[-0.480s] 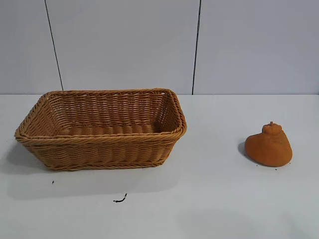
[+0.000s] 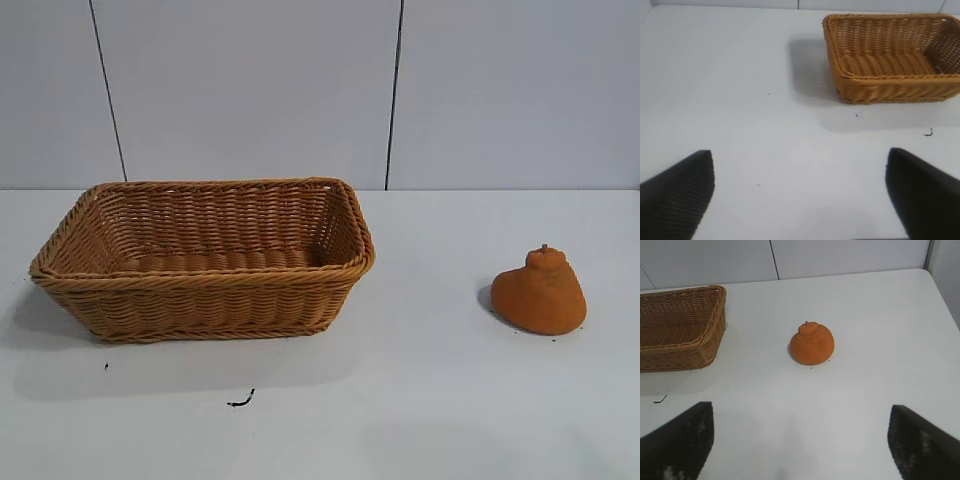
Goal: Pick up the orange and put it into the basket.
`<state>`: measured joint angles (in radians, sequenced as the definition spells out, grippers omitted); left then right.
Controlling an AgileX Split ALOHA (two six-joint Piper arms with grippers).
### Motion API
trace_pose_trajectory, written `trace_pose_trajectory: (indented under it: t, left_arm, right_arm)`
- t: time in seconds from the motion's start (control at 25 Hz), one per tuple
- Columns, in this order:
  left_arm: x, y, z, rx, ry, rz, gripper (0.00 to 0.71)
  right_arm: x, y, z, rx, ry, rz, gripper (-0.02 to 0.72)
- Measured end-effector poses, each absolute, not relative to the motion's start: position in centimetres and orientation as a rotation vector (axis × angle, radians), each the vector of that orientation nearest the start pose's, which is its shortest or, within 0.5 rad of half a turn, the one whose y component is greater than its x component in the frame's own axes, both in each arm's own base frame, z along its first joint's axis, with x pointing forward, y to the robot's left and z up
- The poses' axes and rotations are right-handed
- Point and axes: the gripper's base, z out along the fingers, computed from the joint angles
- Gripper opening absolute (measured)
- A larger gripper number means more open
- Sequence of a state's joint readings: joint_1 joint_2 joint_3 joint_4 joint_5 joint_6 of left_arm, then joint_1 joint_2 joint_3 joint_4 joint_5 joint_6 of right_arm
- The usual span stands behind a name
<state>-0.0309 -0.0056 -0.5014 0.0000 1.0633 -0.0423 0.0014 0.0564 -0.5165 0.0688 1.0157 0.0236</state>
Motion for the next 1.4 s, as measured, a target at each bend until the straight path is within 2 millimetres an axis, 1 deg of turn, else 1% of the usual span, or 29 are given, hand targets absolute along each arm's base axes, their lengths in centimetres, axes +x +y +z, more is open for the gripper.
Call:
trace_pose_trajectory:
  t: [0.04,0.08,0.16,0.24,0.32,0.44,0.56,0.76,0.88,1.0,1.08,1.2,1.28,1.4]
  left_arm:
    - [-0.6,0.0,27.7,-0.012,2.04,-0.046,0.666]
    - [-0.6,0.0,27.7,-0.012,2.04,-0.046,0.666]
    - [-0.6,0.0,27.7,-0.012,2.04,-0.046,0.666]
    - [-0.6,0.0,27.7,-0.012,2.04,-0.046,0.666]
    - [-0.6,0.0,27.7,-0.012,2.04,-0.046,0.666]
    - [-0.6,0.0,27.7,-0.012,2.04,-0.046,0.666]
    - [-0.6,0.0,27.7,-0.012,2.04,-0.046,0.666]
    - [-0.6,0.0,27.7,-0.012,2.04,-0.046,0.666]
    - [-0.6,0.0,27.7,-0.012,2.04,-0.046,0.666]
    - [-0.6,0.0,27.7,-0.012,2.04,-0.046,0.666]
    - [-0.6,0.0,27.7,-0.012,2.04,-0.046,0.666]
    - [-0.6,0.0,27.7,-0.012,2.041,-0.046,0.666]
    - [-0.6,0.0,27.7,-0.012,2.041,-0.046,0.666]
    - [-0.6,0.0,27.7,-0.012,2.041,-0.046,0.666]
  right_arm:
    - [1.0,0.5,29.0,0.025,2.069,0.098,0.64]
    - [2.5,0.5,30.2,0.028,2.119,0.097,0.64]
    - [4.7,0.5,31.6,0.033,2.165,0.097,0.639]
    - [7.4,0.5,32.9,0.038,2.221,0.097,0.639]
    - [10.3,0.5,33.7,0.043,2.285,0.097,0.639]
    - [15.0,0.5,34.3,0.049,2.391,0.096,0.638]
    - [20.4,0.5,34.0,0.056,2.494,0.097,0.638]
    - [28.5,0.7,32.1,0.042,2.63,0.113,0.638]
    - [32.3,0.9,30.2,0.012,2.726,0.133,0.638]
    - [35.6,0.9,27.6,0.007,2.83,0.144,0.638]
    - [37.2,1.0,26.3,0.008,2.871,0.15,0.638]
    - [39.1,1.0,24.1,0.014,2.917,0.158,0.637]
    - [39.8,1.1,22.2,0.022,2.959,0.17,0.638]
    - [40.5,1.1,19.3,0.03,3.028,0.175,0.638]
